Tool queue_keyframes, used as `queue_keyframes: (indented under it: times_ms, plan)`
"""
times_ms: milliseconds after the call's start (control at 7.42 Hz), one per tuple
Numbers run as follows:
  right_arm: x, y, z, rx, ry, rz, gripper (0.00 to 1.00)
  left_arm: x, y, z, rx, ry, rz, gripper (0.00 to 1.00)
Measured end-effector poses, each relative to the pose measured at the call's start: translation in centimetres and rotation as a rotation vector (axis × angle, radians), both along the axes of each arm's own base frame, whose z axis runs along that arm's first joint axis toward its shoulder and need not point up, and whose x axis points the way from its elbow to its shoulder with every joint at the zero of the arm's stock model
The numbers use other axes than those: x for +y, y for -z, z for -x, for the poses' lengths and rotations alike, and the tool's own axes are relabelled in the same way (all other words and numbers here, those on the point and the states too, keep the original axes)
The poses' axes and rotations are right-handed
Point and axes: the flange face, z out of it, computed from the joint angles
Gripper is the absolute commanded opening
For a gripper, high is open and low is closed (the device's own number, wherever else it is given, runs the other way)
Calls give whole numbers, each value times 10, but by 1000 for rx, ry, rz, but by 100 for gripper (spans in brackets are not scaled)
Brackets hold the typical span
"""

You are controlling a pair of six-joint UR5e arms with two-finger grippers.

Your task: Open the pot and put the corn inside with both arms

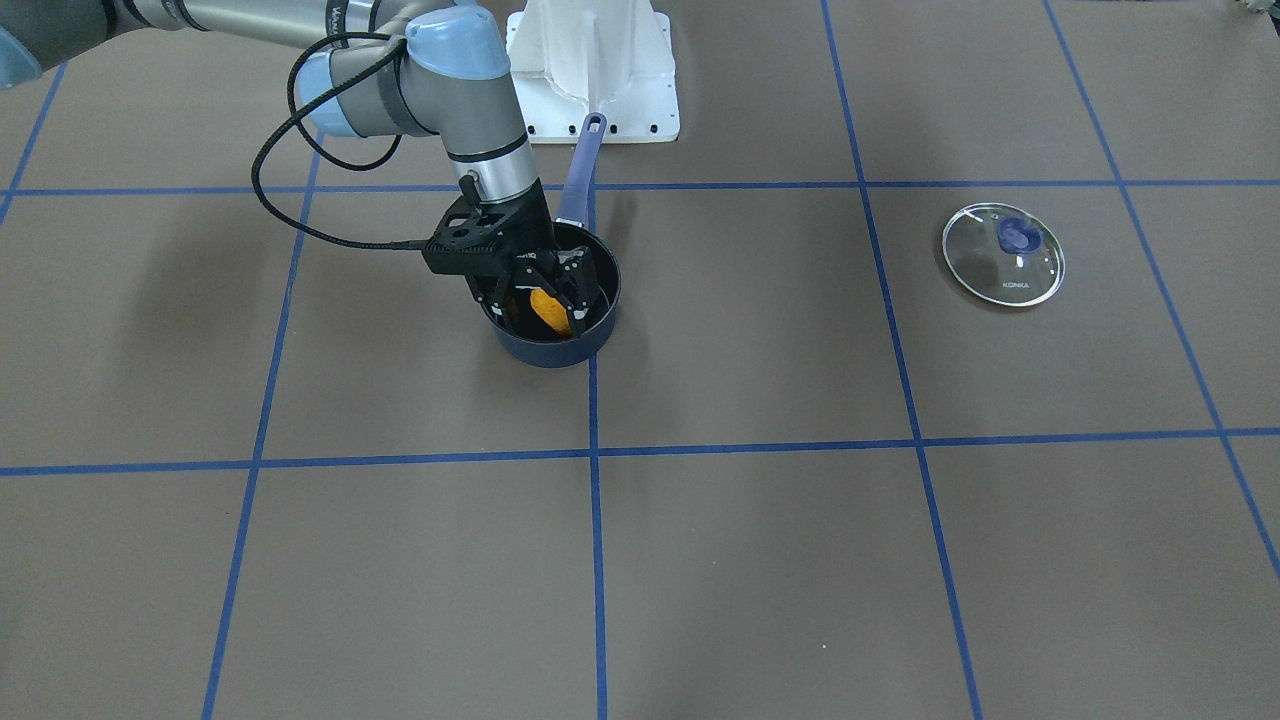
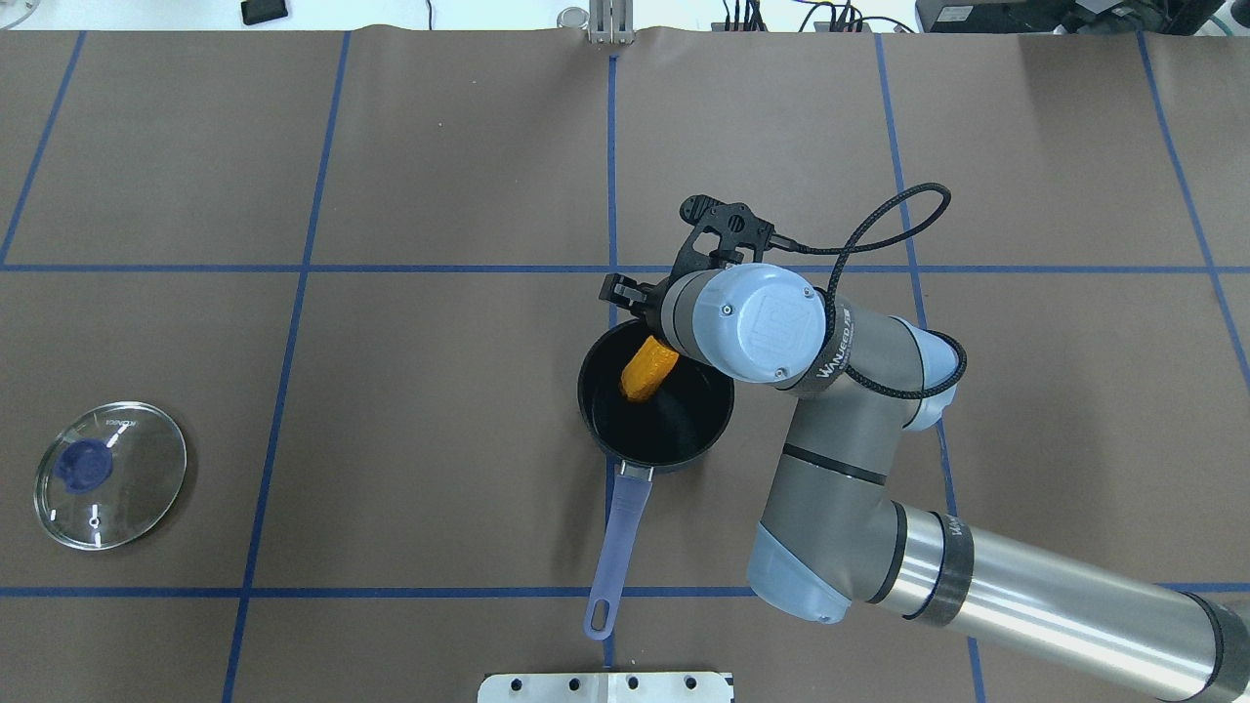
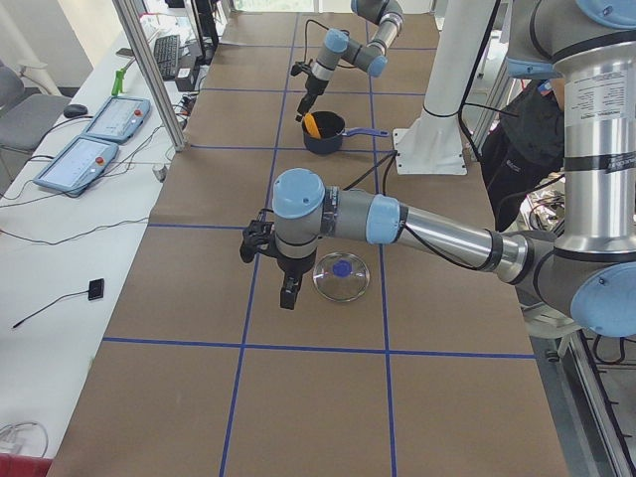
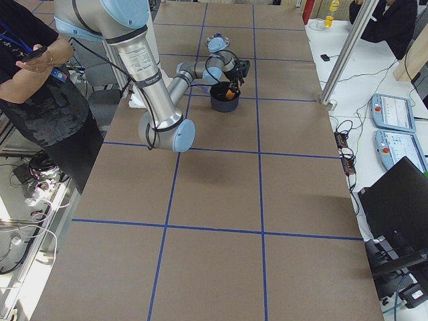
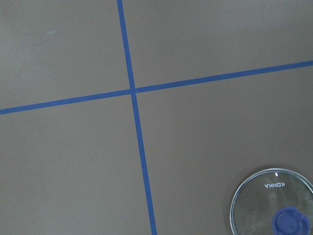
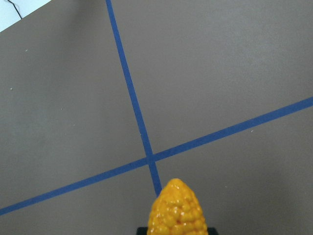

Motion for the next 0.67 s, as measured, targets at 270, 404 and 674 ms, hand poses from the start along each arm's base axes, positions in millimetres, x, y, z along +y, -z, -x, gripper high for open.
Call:
queue_keyframes:
  times_ms: [270, 404, 674]
  plan:
    - [-24, 1, -21, 27, 26, -18, 100, 0, -1, 0, 0, -1, 1, 98]
    - [-55, -3, -52, 57, 60, -19, 100, 0, -1, 0, 0, -1, 3, 98]
    - [-129, -31, -145, 166, 176, -29, 100, 0, -3, 0, 1, -1, 6, 98]
